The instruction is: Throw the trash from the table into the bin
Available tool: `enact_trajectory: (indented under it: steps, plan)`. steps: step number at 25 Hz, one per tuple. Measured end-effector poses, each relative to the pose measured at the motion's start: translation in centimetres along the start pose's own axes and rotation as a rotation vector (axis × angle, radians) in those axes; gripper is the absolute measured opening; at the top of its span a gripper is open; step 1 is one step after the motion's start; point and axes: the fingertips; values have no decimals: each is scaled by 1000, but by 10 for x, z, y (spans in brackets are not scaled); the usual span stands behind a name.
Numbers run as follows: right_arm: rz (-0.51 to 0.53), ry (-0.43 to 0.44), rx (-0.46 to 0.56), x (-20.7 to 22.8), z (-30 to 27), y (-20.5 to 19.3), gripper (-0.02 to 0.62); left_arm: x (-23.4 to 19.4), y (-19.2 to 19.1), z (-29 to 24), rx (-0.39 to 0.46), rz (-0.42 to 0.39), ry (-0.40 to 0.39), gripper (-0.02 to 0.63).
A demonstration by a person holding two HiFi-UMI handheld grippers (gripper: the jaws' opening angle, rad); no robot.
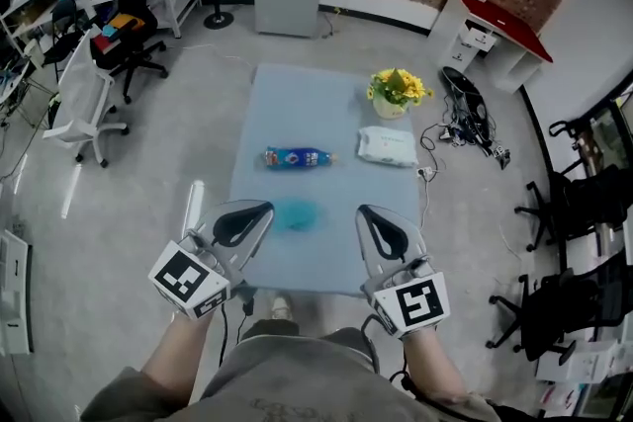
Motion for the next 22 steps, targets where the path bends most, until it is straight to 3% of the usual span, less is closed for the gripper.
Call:
enact_trajectory:
  steps: [9,22]
  plan:
    - [9,70,-11,-24,-36,5,3,-35,10,27,72,22,111,-2]
    - [-40,151,-42,4,-26,-21,3,-10,-8,22,-9,40,198,-2]
Point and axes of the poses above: the fingertips, and each gripper's own axes: z backward along the fingers, x to its right, y out of its top, and after that the axes turned 8 degrees about -z, right-handed
